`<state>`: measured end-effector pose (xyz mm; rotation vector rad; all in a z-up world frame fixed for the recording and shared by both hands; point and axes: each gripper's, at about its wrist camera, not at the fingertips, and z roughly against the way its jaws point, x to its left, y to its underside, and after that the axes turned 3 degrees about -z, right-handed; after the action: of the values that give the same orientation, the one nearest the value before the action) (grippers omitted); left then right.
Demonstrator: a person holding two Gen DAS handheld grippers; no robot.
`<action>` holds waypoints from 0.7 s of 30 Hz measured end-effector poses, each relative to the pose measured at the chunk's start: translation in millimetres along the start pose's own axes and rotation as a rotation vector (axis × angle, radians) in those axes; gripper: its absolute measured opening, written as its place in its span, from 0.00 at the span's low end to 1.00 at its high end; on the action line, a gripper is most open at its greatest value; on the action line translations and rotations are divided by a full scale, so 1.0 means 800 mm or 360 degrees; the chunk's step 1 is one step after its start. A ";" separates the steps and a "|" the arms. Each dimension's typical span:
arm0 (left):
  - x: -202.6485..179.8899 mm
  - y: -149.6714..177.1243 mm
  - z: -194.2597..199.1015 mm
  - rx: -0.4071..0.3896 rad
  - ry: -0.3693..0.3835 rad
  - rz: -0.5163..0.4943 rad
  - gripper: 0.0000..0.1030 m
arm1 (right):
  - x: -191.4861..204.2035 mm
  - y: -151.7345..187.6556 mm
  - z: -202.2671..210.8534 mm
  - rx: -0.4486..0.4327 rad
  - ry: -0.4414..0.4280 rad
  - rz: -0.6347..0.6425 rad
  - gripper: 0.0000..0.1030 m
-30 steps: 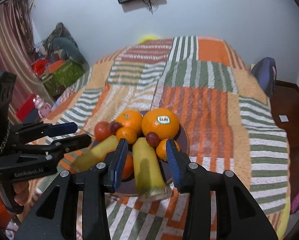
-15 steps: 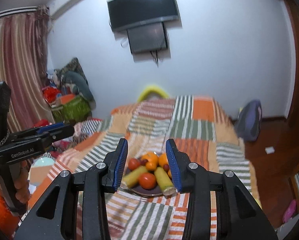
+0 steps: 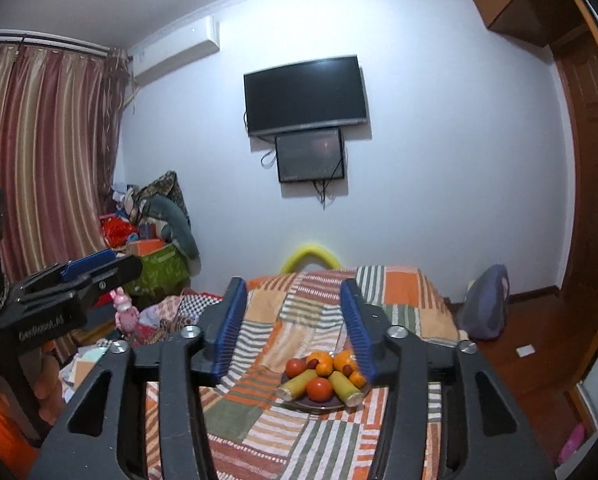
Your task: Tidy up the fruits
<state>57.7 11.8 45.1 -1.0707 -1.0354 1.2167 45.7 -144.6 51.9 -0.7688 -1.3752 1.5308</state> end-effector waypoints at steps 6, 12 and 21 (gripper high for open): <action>-0.006 0.006 0.023 -0.0042 0.0025 -0.0003 0.73 | 0.012 0.002 0.017 -0.0095 0.0053 0.0028 0.74; -0.014 0.015 0.039 -0.0084 -0.0005 -0.0028 0.86 | 0.019 0.009 0.027 -0.0121 0.0106 0.0049 0.83; -0.023 0.016 0.055 -0.0123 -0.0013 -0.0043 1.00 | 0.024 0.012 0.037 -0.0158 0.0167 0.0050 1.00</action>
<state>11.0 -3.4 40.3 -1.1088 -1.1078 1.1682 9.9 -139.0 50.0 -0.9229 -1.3743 1.4339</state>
